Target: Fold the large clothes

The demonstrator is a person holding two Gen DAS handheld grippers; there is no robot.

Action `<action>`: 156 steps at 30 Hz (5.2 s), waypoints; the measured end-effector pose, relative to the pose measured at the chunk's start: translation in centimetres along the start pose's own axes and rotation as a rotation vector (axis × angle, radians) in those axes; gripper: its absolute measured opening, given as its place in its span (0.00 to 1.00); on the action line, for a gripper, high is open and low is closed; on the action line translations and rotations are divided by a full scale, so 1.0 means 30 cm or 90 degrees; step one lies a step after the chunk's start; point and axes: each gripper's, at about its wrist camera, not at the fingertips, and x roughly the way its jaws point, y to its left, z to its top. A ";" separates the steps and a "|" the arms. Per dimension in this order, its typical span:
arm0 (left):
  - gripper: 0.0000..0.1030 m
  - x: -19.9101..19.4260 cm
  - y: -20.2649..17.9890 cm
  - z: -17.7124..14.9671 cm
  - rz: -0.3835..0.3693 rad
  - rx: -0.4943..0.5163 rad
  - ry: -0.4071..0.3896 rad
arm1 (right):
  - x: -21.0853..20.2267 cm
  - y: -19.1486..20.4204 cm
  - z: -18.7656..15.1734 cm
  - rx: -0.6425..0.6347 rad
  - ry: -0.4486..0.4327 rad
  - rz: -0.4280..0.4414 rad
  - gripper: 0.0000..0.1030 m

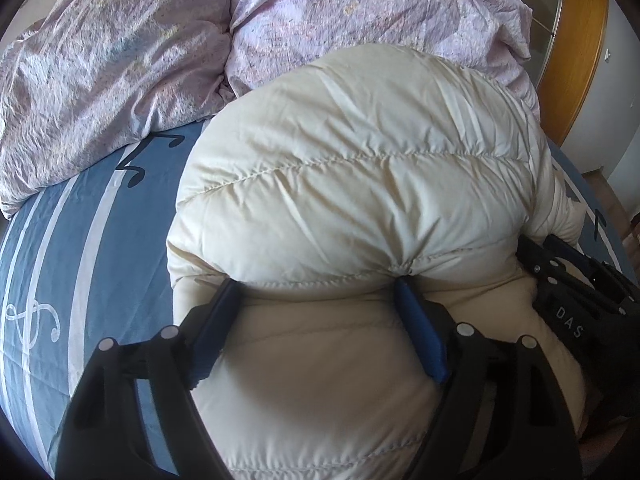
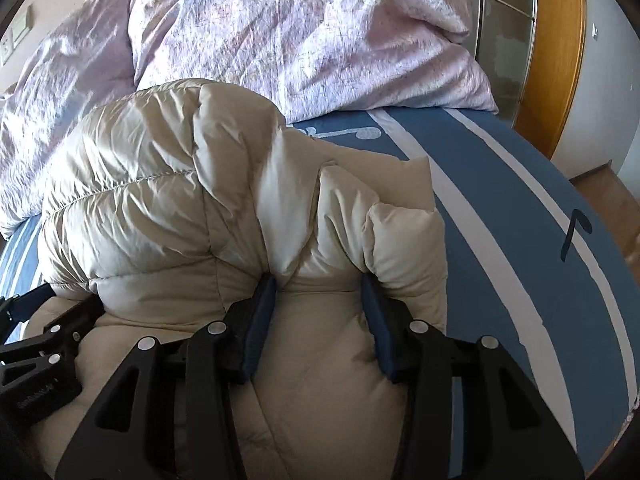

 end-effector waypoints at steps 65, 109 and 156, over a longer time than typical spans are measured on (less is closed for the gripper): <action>0.84 -0.008 -0.012 0.010 0.013 0.036 0.009 | 0.037 -0.030 0.013 0.040 0.047 0.059 0.47; 0.81 -0.154 0.114 -0.047 0.024 0.005 0.011 | 0.074 -0.189 -0.066 0.288 0.331 0.373 0.69; 0.28 -0.068 0.449 0.024 -0.402 -0.270 0.093 | 0.022 -0.084 -0.005 0.340 0.225 0.433 0.25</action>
